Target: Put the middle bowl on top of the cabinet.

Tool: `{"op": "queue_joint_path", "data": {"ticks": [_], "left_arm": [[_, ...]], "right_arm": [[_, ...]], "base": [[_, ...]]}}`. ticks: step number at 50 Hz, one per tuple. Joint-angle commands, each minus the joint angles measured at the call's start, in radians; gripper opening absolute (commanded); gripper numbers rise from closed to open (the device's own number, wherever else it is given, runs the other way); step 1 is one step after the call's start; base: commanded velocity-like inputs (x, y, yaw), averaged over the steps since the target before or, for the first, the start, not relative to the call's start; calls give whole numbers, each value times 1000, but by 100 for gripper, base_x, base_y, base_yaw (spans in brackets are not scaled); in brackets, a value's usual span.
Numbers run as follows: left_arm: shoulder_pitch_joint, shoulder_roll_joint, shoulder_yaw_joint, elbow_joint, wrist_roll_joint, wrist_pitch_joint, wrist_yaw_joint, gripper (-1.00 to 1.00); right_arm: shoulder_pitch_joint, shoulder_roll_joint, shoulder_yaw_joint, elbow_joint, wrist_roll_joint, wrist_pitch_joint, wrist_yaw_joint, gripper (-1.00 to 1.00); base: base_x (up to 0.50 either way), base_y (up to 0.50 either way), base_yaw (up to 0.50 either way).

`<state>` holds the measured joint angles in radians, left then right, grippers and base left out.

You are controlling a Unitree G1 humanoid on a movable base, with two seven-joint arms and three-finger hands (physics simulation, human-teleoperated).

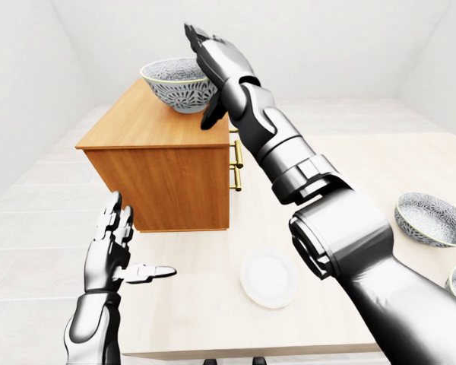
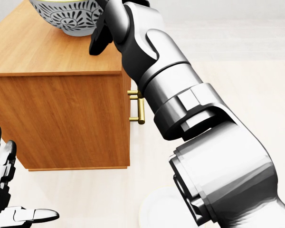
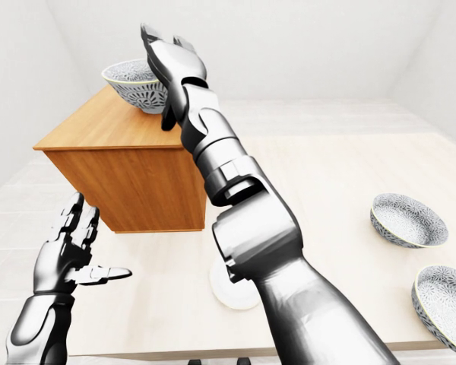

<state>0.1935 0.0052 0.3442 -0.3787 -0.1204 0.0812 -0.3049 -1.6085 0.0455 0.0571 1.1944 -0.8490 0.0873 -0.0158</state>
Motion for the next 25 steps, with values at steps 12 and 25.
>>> {"op": "queue_joint_path", "data": {"ticks": [12, 25], "left_arm": [[-47, 33, -29, 115, 3, -23, 29, 100], [-46, 44, -34, 139, 6, -52, 44, 100]], "right_arm": [[2, 0, 5, 4, -2, 0, 19, 100], [2, -8, 1, 10, 1, 0, 11, 100]], "base": [[0, 0, 0], [0, 0, 0]]}}
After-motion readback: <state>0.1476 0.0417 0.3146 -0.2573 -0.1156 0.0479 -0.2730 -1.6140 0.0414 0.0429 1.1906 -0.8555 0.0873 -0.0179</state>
